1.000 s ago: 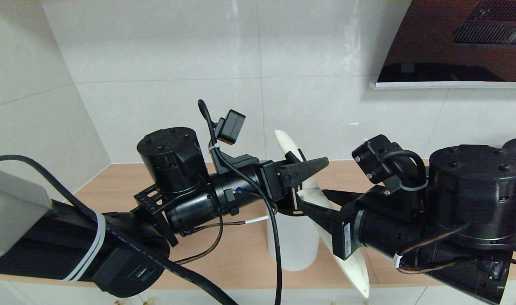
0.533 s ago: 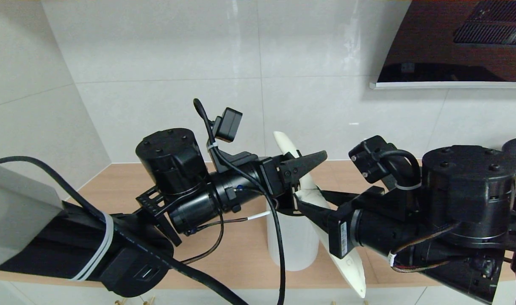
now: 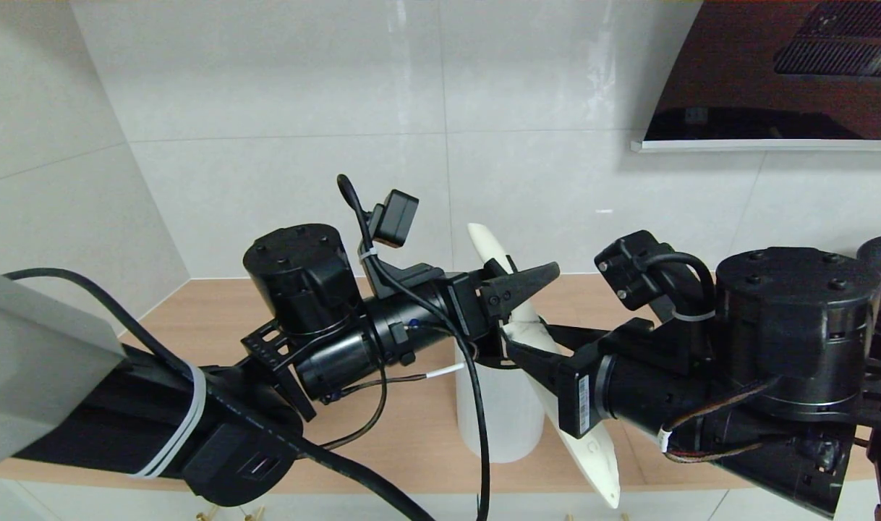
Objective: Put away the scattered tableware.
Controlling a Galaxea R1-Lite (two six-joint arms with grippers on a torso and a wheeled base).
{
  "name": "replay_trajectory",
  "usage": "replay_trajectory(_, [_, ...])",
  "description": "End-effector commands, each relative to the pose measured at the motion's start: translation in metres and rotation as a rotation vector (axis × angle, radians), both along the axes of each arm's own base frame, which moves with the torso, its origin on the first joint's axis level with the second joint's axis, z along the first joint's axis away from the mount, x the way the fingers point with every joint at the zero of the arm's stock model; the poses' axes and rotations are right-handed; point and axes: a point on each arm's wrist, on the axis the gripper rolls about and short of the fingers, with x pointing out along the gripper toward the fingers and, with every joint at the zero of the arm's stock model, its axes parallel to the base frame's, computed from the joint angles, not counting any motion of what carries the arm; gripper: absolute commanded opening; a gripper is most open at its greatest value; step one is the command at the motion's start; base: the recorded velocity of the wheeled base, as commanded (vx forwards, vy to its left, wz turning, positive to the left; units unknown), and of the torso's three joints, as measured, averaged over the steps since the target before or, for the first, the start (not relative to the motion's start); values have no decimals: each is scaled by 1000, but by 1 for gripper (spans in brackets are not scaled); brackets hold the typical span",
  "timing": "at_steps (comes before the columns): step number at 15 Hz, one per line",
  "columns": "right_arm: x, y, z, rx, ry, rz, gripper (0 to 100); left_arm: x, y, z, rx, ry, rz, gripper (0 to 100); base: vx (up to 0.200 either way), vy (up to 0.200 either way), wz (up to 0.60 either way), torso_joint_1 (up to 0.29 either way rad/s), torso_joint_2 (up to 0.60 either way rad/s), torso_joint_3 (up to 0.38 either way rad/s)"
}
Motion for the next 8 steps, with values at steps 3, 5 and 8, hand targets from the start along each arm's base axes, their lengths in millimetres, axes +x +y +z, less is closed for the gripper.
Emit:
replay_trajectory(3, [-1,-1,1,2,-2,0,0,1,0,1,-4,-3,7,100,0,0,0,0,0,0])
replay_trajectory(5, [-1,-1,1,2,-2,0,0,1,0,1,-3,-2,8,100,0,0,0,0,0,0])
replay_trajectory(8, [-1,-2,1,2,-3,-1,0,3,-1,-3,3,4,8,0,0,0,0,0,0,0])
